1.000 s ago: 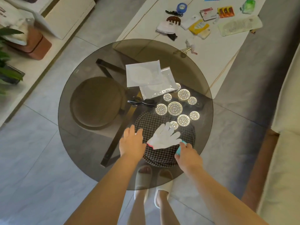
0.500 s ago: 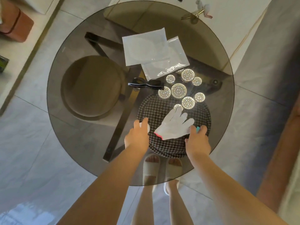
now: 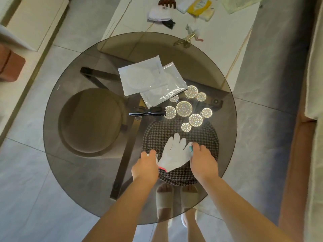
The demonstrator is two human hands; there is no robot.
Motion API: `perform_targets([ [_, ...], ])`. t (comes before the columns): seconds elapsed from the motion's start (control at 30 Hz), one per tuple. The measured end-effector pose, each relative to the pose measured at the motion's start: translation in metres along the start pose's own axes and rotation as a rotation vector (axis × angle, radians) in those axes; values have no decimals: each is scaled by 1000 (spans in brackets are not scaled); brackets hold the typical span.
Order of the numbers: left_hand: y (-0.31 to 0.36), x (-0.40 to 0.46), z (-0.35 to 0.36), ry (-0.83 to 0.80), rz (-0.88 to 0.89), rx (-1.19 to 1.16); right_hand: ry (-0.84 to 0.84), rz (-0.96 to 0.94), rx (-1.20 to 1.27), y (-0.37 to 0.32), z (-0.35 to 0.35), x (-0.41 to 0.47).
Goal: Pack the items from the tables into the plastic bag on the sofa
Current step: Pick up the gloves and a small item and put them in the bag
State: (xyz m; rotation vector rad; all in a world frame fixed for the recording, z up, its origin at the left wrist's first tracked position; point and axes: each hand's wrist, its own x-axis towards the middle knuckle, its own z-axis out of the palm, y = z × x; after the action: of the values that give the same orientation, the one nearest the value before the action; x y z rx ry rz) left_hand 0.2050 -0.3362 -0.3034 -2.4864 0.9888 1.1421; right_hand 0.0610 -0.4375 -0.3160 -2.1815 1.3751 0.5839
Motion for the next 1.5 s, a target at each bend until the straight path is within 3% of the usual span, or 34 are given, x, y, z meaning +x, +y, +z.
perform_targets([
  [0.17,-2,5,-8,-5,18,9,-91,-175,-124,-25,5,9],
  [0.47,1,14,-10,11,51,30,-78,-153,-221,-43,28,17],
  [0.73,3,-6,-27,15,56,54,-94,-199,-293,-33,-10,3],
  [0.9,25,-48,-64,50,109,-1,-89,-122,-185,-11,-69,-40],
  [1.3,127,-163,-168,194,448,-16,171,125,247,45,-232,-144],
  [1.5,188,-200,-198,266,515,-18,245,171,410,91,-287,-168],
])
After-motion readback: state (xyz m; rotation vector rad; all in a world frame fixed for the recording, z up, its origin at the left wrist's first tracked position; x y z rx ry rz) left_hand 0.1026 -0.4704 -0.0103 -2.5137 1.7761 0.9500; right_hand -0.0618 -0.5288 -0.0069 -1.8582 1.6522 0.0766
